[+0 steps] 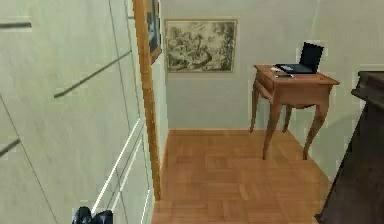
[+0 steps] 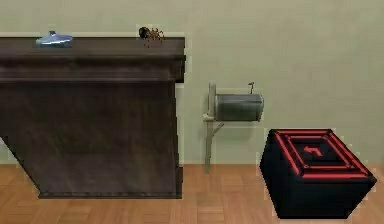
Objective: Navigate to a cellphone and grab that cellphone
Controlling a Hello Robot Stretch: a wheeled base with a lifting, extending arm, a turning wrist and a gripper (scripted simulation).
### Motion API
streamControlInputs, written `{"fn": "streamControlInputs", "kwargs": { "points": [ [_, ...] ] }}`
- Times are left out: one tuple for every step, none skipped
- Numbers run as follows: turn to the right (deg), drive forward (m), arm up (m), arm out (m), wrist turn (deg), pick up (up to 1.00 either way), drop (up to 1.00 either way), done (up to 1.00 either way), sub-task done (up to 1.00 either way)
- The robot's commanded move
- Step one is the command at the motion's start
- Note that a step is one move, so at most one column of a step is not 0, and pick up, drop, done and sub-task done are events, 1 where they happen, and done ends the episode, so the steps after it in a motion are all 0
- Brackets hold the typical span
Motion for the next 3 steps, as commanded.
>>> {"fn": "streamControlInputs", "kwargs": {
  "points": [
    [12.0, 0.00, 0.00, 0.00, 0.0, 0.00, 0.00, 0.00, 0.00],
    [0.0, 1.00, 0.00, 0.00, 0.0, 0.00, 0.00, 0.00, 0.00],
    [6.0, 0.00, 0.00, 0.00, 0.0, 0.00, 0.00, 0.00, 0.00]
  ]
}}
